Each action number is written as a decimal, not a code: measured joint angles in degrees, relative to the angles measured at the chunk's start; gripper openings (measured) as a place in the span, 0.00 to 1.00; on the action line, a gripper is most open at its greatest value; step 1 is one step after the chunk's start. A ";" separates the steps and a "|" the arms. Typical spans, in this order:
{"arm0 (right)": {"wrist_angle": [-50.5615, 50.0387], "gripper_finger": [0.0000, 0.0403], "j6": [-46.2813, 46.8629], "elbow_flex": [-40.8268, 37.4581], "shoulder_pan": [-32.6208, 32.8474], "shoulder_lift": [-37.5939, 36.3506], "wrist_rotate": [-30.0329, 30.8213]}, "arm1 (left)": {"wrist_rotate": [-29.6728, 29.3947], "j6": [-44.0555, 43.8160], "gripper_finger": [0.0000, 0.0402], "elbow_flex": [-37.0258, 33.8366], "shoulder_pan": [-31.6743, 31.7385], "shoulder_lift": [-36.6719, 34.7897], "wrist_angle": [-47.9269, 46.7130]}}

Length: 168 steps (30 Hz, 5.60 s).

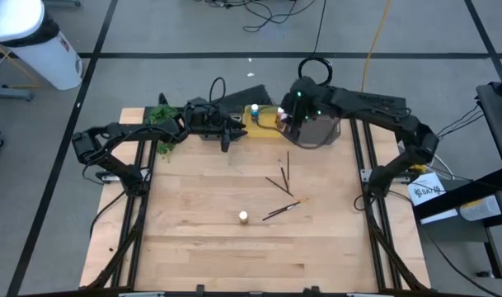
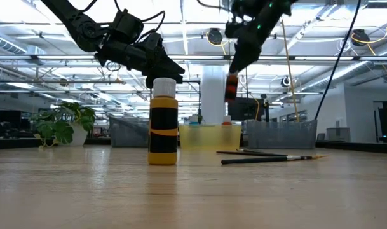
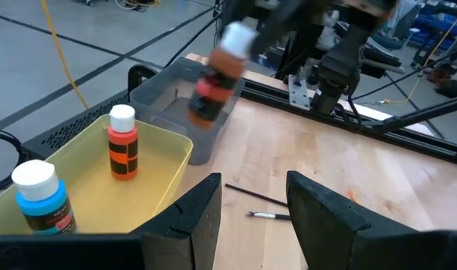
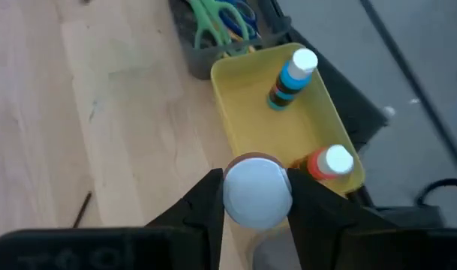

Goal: Pick & Place Paint Supplies
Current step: Put the red paint bottle into the yellow bin, then put the yellow paint bottle into the yellow bin

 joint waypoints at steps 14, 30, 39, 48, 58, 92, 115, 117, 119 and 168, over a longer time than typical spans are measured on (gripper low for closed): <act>5.60 0.26 -2.51 0.02 -4.77 12.86 -1.97 | 0.03 0.82 0.41 0.00 0.00 0.01 -0.01; 7.14 0.26 -1.63 0.02 -5.35 17.35 -2.18 | 0.03 0.68 0.41 0.00 0.00 0.02 -0.09; 8.32 0.32 -0.02 -0.72 -5.44 17.33 -2.19 | 0.03 0.57 0.41 0.00 0.00 -0.01 -0.11; 13.97 0.29 -0.12 -5.43 -5.77 17.09 -2.20 | 0.03 0.50 0.41 0.00 0.00 0.02 -0.17; 16.30 0.45 -1.26 -7.23 -5.62 16.25 -1.78 | 0.03 0.50 0.41 0.00 0.00 -0.01 -0.20; 53.82 0.49 12.24 -48.67 26.22 -36.48 -10.94 | -36.98 -1.24 0.73 34.09 -46.63 2.85 -62.42; 61.32 0.49 12.14 -52.33 27.43 -38.67 -11.03 | -32.72 -3.94 0.74 35.23 -47.93 20.85 -67.08; 61.33 0.49 12.50 -52.33 27.43 -38.67 -11.01 | -32.59 -4.62 0.74 35.23 -47.96 20.85 -67.08; 61.33 0.49 12.77 -52.33 27.43 -38.67 -10.98 | -31.89 -5.14 0.73 35.23 -47.98 20.85 -67.06; 59.58 0.49 12.75 -52.26 27.40 -38.64 -10.92 | -32.01 -1.05 0.31 38.01 -47.72 20.41 -69.55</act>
